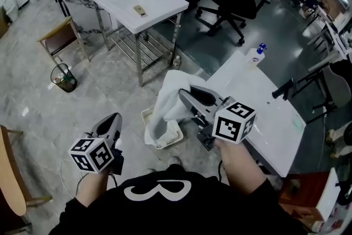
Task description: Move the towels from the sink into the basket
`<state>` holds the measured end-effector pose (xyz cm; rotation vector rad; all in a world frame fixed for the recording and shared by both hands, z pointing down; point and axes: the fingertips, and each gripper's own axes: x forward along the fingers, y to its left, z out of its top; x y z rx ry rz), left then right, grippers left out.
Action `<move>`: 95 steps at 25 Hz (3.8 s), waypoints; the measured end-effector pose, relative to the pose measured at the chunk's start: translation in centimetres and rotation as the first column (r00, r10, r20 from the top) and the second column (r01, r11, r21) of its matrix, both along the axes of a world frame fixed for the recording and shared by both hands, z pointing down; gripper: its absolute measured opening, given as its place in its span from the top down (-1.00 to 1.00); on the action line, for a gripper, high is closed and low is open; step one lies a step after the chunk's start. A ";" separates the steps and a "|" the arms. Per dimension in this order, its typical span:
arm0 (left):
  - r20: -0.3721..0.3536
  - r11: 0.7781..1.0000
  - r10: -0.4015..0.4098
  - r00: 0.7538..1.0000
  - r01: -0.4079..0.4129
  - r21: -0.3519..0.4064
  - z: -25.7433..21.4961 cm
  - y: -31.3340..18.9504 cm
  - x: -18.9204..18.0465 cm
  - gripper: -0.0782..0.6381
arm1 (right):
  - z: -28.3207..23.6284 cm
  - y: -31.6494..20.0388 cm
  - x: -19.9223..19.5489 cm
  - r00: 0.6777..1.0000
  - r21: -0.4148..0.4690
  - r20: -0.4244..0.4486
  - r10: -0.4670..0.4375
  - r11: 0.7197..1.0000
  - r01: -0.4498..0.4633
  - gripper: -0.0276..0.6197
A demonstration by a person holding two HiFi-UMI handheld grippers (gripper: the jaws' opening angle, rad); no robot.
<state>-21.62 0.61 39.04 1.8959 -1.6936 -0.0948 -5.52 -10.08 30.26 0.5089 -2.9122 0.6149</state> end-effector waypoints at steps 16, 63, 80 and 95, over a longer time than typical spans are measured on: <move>0.016 0.966 -0.227 0.974 0.228 -0.122 3.3 7.8 -6.4 0.76 | 12.2 2.6 -9.2 0.968 -0.175 -0.166 -0.188 0.972 0.159 0.70; -0.040 0.889 -0.252 0.967 0.215 -0.404 22.1 0.6 -6.2 0.76 | 48.0 -4.3 -3.0 0.805 -0.508 -0.537 -0.253 0.859 -0.069 0.00; -0.130 0.967 -0.065 0.989 0.030 -0.254 11.6 1.4 -4.8 0.76 | 24.4 0.5 -8.9 0.944 -0.334 -0.188 -0.271 0.922 0.198 0.90; -0.017 0.977 0.145 0.989 -0.140 0.161 -8.0 1.0 -1.1 0.76 | 3.5 4.5 -7.9 0.970 -0.035 0.000 -0.242 0.970 0.242 0.91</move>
